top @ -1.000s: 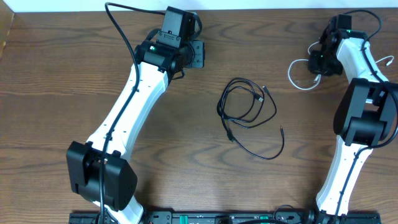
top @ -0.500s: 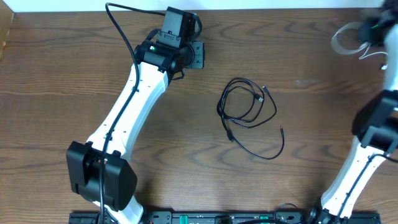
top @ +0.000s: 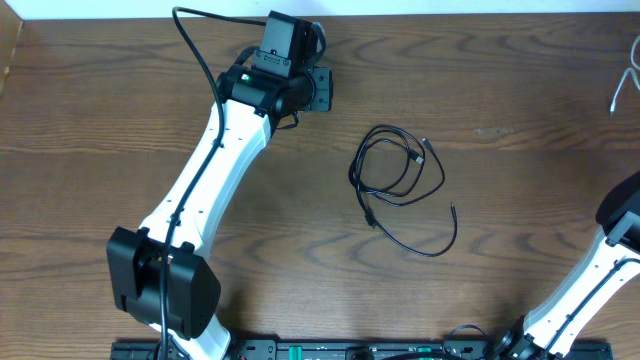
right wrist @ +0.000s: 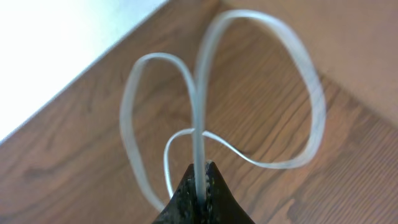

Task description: Untangle cables

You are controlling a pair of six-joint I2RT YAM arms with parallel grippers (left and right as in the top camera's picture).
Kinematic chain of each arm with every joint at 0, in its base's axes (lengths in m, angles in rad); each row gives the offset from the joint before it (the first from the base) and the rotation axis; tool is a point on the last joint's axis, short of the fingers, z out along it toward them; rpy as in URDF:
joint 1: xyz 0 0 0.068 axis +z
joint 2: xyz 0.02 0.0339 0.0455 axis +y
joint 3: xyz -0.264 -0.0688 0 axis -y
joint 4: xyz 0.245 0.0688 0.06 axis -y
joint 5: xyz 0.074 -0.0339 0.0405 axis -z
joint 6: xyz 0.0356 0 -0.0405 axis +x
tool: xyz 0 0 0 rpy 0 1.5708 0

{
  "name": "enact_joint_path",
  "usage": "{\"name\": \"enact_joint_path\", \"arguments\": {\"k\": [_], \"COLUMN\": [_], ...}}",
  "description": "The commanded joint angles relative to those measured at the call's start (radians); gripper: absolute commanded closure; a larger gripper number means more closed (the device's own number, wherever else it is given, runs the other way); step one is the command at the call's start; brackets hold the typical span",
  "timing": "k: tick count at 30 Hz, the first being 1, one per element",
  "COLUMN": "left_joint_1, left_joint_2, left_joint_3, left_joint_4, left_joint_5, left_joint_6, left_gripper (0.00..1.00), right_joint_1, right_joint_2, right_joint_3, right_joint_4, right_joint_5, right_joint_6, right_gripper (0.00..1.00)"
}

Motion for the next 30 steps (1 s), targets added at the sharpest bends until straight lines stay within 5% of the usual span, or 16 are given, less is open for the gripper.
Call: {"name": "enact_joint_path", "arguments": {"k": [1, 7, 8, 10, 12, 27, 30], "left_joint_1": [-0.002, -0.002, -0.002, -0.002, -0.002, -0.002, -0.002], "left_joint_2": [0.007, 0.007, 0.007, 0.007, 0.007, 0.008, 0.013], "left_joint_3": [0.001, 0.001, 0.001, 0.001, 0.001, 0.001, 0.001], "left_joint_4": [-0.002, -0.002, -0.002, -0.002, -0.002, -0.043, -0.092], "left_joint_5": [0.005, 0.006, 0.005, 0.005, 0.005, 0.043, 0.085], "left_joint_6": [0.006, 0.006, 0.006, 0.006, 0.006, 0.004, -0.085], "left_gripper": [0.69, 0.70, 0.69, 0.69, 0.69, 0.63, 0.63], "right_joint_1": [0.014, 0.041, 0.048, 0.054, 0.059, 0.235, 0.302], "right_joint_2": [0.005, 0.005, 0.005, 0.005, -0.001, -0.109, -0.107], "right_joint_3": [-0.043, -0.096, -0.111, -0.112, -0.111, -0.110, -0.111], "right_joint_4": [0.000, 0.003, 0.008, 0.006, 0.001, -0.307, -0.380], "right_joint_5": [-0.012, -0.015, -0.016, -0.039, -0.091, -0.582, -0.578], "right_joint_6": [-0.007, -0.007, -0.007, -0.020, -0.056, -0.249, -0.286], "right_gripper": [0.99, 0.99, 0.92, 0.33, 0.01, 0.01, 0.01]}}
